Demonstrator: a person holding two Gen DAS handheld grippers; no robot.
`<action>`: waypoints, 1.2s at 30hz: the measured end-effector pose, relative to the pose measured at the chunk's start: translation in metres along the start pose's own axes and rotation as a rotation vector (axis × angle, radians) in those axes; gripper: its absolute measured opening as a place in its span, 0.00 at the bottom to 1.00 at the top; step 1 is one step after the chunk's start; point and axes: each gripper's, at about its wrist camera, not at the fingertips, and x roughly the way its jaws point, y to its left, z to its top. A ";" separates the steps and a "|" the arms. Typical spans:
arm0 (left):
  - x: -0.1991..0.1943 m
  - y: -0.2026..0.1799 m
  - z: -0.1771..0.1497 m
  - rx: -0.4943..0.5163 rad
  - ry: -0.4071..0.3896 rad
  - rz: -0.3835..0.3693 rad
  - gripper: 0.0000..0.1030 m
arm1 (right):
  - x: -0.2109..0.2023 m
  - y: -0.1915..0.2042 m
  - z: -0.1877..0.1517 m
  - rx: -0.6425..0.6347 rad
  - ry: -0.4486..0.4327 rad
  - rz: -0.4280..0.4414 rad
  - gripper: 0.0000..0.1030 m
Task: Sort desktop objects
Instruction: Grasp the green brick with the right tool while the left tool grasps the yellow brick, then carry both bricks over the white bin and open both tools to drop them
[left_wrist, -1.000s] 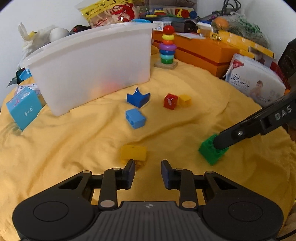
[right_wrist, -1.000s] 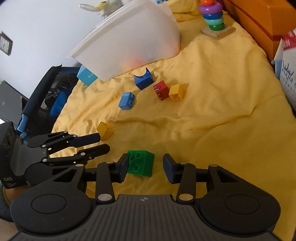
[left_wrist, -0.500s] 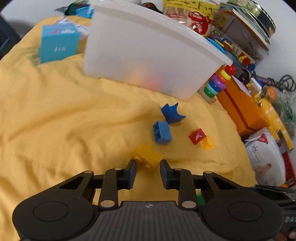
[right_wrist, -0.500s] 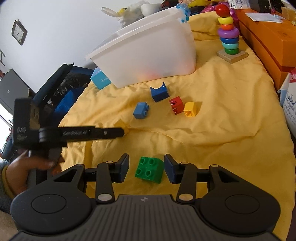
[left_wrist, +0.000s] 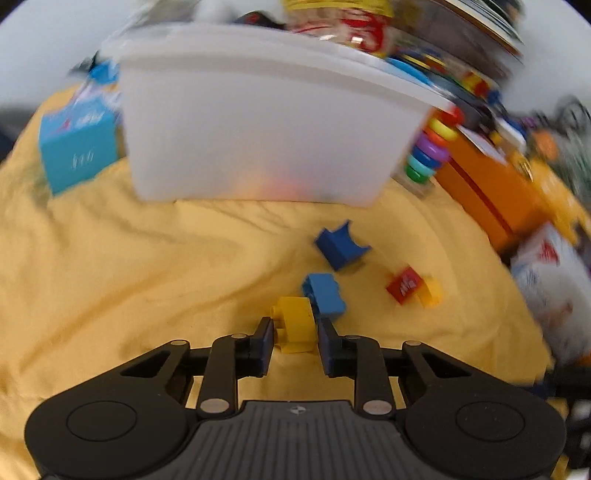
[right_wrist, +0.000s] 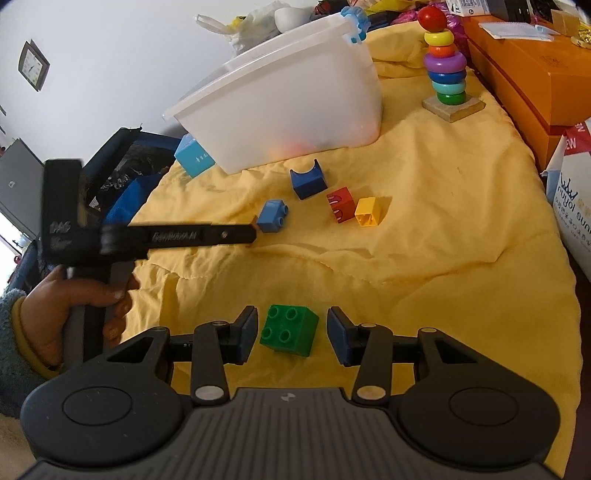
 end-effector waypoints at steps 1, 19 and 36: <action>-0.006 -0.004 -0.002 0.049 -0.006 0.008 0.28 | -0.001 0.001 0.000 -0.004 -0.003 -0.001 0.45; -0.052 -0.067 -0.077 0.665 -0.055 0.175 0.46 | 0.004 0.008 -0.007 -0.021 0.006 -0.012 0.47; -0.035 -0.023 -0.057 0.212 0.022 0.007 0.17 | 0.022 0.040 -0.014 -0.199 0.003 -0.117 0.50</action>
